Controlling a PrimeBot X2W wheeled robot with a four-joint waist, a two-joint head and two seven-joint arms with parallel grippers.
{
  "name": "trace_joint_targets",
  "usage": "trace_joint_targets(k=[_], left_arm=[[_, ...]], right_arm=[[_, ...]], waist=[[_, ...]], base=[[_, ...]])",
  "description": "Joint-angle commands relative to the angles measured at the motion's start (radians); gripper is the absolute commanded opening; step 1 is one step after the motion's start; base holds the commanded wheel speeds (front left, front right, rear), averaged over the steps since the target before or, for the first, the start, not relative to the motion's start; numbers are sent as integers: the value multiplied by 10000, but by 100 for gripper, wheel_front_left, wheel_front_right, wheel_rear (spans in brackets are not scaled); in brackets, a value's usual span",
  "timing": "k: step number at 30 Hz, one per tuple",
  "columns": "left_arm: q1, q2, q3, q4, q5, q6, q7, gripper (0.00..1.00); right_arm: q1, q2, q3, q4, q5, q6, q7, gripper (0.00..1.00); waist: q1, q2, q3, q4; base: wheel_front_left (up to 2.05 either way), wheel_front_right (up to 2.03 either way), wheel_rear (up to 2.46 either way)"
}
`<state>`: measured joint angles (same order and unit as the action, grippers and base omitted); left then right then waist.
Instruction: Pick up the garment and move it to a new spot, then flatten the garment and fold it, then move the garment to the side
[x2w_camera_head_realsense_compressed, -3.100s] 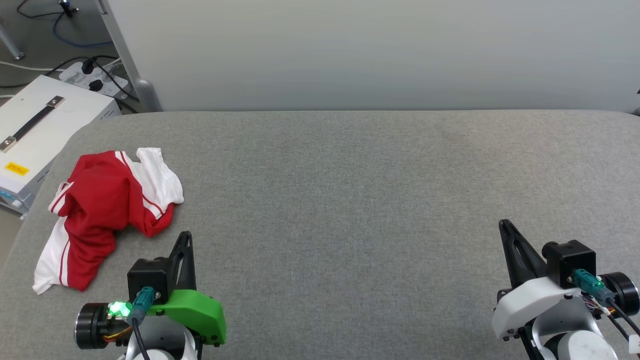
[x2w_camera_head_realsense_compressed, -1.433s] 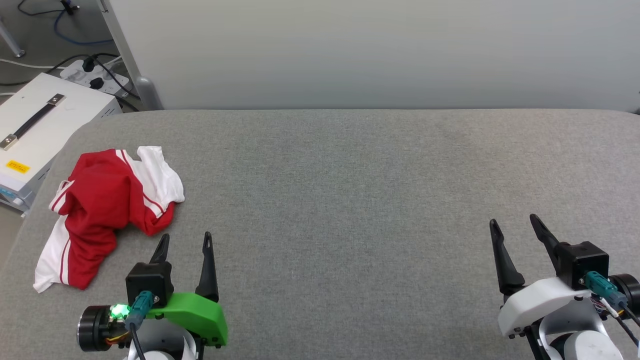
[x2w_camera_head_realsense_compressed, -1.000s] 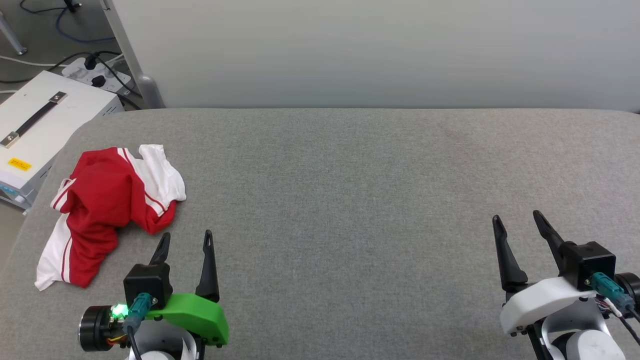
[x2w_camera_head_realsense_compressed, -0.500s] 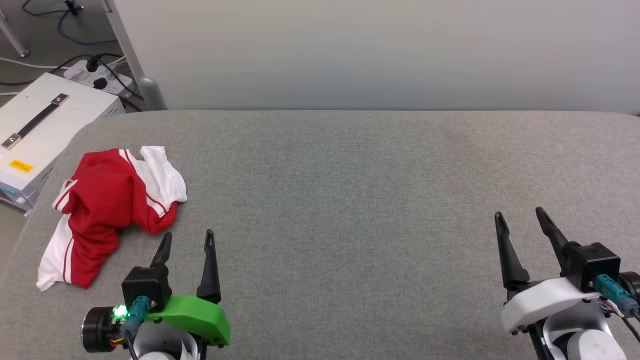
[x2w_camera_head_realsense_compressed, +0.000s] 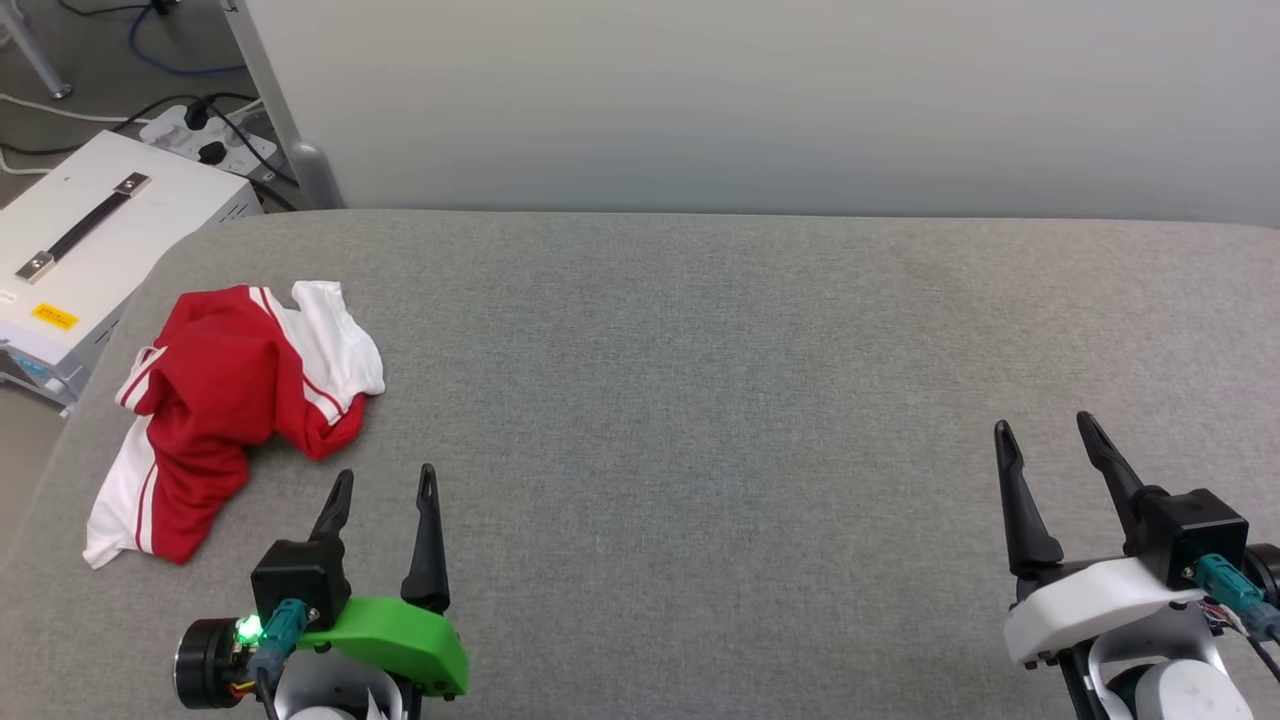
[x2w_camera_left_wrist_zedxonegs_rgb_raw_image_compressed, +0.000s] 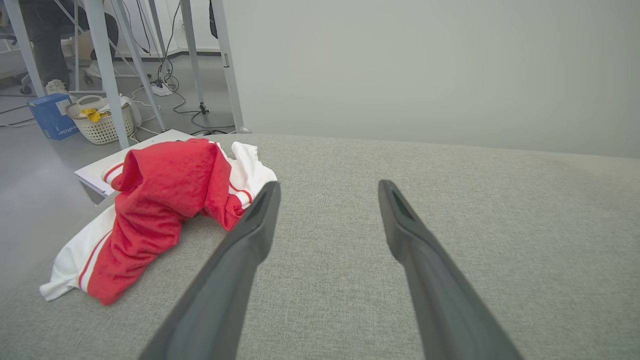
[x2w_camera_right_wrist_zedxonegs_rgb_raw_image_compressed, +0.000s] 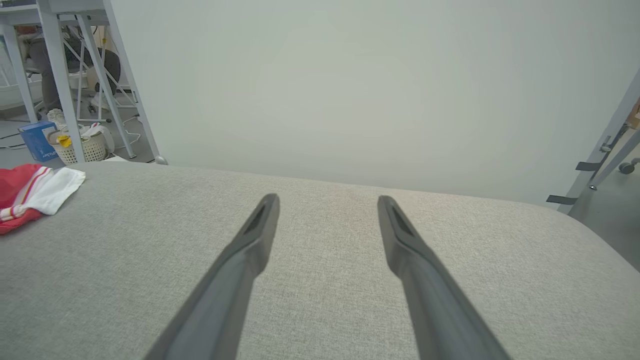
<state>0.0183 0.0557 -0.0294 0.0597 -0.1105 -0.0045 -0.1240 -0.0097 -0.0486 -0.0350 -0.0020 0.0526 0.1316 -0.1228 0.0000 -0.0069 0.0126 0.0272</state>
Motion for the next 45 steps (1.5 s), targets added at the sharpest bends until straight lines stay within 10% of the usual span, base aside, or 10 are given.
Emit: trace_joint_targets(k=[1, 45], left_arm=[[-191, -28, -31, 57, -123, 19, -102, 100], [-433, -47, -353, 271, -964, 168, -1011, 100]], right_arm=[[93, -10, 0, 7, 48, -5, -132, 100], [-74, -14, 831, 277, 73, -8, -1027, 100]], waist=[[0, 21, 8, 70], [0, 55, 399, 3974]], base=[[0, 0, 0], [0, 0, 0]])
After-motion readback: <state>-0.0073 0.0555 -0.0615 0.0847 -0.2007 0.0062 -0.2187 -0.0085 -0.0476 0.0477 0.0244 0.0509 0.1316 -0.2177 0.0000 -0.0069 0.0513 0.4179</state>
